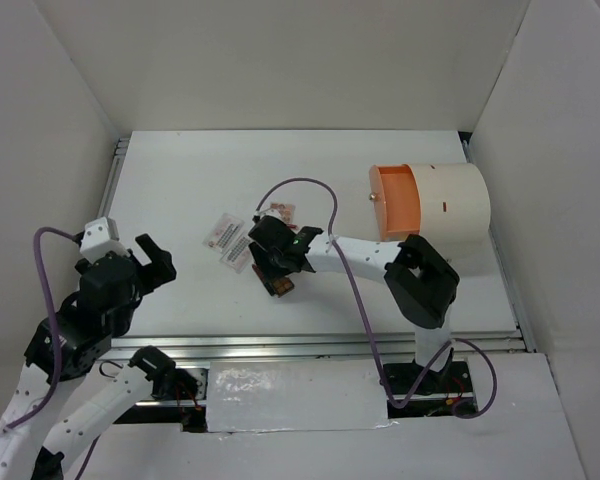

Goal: Organize the makeup

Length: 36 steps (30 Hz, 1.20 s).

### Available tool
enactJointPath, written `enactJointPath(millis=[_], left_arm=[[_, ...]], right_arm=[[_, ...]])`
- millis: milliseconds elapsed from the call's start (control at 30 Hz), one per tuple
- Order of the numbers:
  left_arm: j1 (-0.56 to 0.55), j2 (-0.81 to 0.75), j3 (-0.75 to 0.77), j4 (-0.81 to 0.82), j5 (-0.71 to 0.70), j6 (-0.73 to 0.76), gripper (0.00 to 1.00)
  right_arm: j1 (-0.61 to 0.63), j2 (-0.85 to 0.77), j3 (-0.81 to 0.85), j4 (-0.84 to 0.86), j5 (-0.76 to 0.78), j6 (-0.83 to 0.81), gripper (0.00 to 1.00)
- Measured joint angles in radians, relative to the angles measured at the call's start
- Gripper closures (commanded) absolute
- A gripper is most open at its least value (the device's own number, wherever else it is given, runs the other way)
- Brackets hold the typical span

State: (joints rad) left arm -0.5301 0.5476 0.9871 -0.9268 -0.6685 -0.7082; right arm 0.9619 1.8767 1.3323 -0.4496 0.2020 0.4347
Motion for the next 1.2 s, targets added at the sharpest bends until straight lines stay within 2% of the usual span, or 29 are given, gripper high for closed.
enactJointPath(millis=[100, 267, 500, 1200], left_arm=[[0.004, -0.047, -0.003, 0.024, 0.0, 0.007, 0.01], [0.005, -0.033, -0.013, 0.044, 0.016, 0.028, 0.01], [0.005, 0.01, -0.013, 0.058, 0.03, 0.033, 0.01], [0.005, 0.01, -0.013, 0.067, 0.046, 0.053, 0.01]], right_arm=[[0.004, 0.019, 0.043, -0.007, -0.001, -0.008, 0.36], [0.025, 0.061, 0.138, 0.011, -0.002, -0.013, 0.38], [0.037, 0.113, 0.129, 0.02, -0.027, -0.012, 0.41], [0.044, 0.154, 0.108, 0.051, -0.082, 0.006, 0.46]])
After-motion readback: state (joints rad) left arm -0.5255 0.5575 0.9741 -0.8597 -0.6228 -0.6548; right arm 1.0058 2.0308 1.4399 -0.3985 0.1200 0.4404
